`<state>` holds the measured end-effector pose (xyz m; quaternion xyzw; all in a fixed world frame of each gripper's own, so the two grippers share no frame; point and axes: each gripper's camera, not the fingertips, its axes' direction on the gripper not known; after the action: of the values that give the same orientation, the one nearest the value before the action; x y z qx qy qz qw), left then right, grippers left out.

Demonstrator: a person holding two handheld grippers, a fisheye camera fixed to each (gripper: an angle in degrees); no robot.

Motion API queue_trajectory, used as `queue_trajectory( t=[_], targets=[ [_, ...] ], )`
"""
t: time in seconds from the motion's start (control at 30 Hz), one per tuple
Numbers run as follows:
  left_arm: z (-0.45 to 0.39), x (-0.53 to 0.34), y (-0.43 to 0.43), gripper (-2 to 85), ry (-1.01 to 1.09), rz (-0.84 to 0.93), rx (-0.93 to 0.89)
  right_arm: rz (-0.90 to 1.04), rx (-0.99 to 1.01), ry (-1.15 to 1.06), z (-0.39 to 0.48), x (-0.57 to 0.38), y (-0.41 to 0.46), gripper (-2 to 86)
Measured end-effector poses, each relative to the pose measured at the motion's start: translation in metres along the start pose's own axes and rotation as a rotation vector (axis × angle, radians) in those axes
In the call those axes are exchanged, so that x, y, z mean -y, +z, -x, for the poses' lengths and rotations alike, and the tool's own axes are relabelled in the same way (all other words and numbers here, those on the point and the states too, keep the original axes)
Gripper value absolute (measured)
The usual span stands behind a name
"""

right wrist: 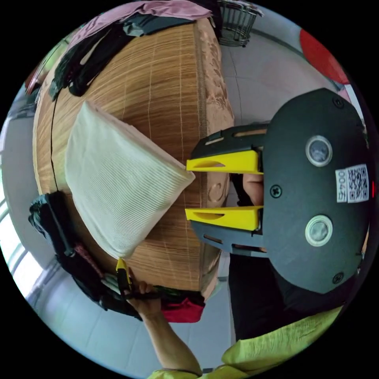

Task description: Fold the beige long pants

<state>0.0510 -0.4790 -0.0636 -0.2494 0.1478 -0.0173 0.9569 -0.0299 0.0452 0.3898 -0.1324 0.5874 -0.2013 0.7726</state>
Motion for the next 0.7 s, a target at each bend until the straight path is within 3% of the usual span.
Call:
queue_trajectory(
  t=[0.13, 0.37, 0.5, 0.57, 0.63, 0.7],
  targets=[
    [-0.017, 0.006, 0.013, 0.1, 0.177, 0.209, -0.005, 0.015, -0.035, 0.021, 0.006, 0.010, 0.010, 11.1],
    [-0.019, 0.022, 0.008, 0.3, 0.284, 0.316, 0.051, -0.001, -0.087, 0.076, -0.001, 0.012, 0.021, 3.6],
    [0.008, 0.018, -0.016, 0.5, 0.189, 0.342, 0.277, -0.009, 0.033, 0.220, -0.026, -0.002, 0.042, 3.9],
    [0.023, 0.016, -0.044, 0.6, 0.082, 0.250, 0.209, 0.010, 0.044, 0.236, -0.027, 0.000, 0.044, 5.0],
    [0.031, 0.007, -0.077, 1.1, -0.010, 0.143, -0.035, 0.000, 0.059, 0.257, -0.033, -0.007, 0.040, 6.3],
    [0.032, -0.007, -0.093, 1.9, -0.059, 0.079, -0.146, -0.048, 0.135, 0.322, -0.048, -0.021, 0.037, 8.6]
  ],
)
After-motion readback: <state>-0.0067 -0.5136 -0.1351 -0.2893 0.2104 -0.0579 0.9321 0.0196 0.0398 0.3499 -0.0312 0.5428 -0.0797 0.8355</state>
